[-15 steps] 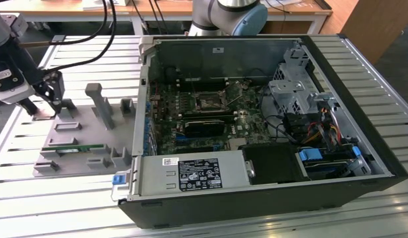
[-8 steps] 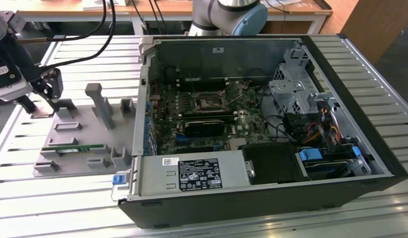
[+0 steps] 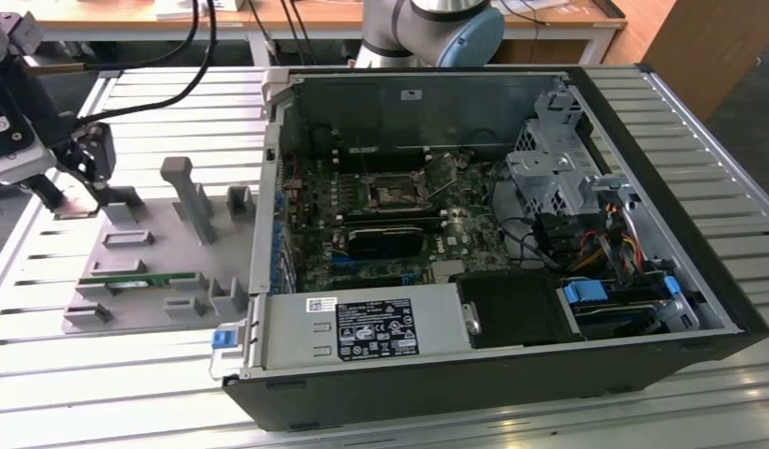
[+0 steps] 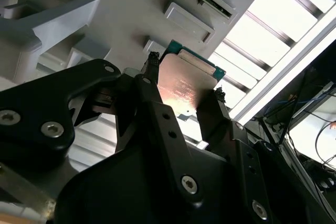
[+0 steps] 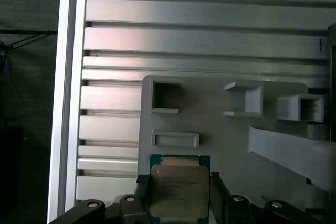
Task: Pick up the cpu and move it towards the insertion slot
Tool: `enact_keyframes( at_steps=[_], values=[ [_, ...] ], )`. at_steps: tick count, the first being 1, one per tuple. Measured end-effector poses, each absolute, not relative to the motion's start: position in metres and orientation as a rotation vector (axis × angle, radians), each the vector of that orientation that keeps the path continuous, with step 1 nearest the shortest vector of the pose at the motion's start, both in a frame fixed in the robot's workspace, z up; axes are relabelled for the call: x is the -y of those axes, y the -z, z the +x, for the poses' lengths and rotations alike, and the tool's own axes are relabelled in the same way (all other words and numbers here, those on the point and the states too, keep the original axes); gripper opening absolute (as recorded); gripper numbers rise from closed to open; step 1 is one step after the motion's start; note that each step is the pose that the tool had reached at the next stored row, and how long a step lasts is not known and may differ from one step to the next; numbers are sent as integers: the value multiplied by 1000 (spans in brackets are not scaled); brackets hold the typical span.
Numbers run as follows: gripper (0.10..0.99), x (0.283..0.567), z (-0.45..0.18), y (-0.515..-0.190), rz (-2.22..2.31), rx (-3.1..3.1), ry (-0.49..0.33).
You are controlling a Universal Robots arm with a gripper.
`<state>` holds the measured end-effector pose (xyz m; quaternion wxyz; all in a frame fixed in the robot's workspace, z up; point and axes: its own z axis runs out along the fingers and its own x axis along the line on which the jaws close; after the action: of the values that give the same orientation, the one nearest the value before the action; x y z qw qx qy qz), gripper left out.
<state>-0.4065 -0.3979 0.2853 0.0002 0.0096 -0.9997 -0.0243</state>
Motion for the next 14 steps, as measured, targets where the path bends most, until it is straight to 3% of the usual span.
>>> enact_keyframes(
  at_steps=[14],
  values=[
    [541,398,-406,-301,30,3140,76]
  ],
)
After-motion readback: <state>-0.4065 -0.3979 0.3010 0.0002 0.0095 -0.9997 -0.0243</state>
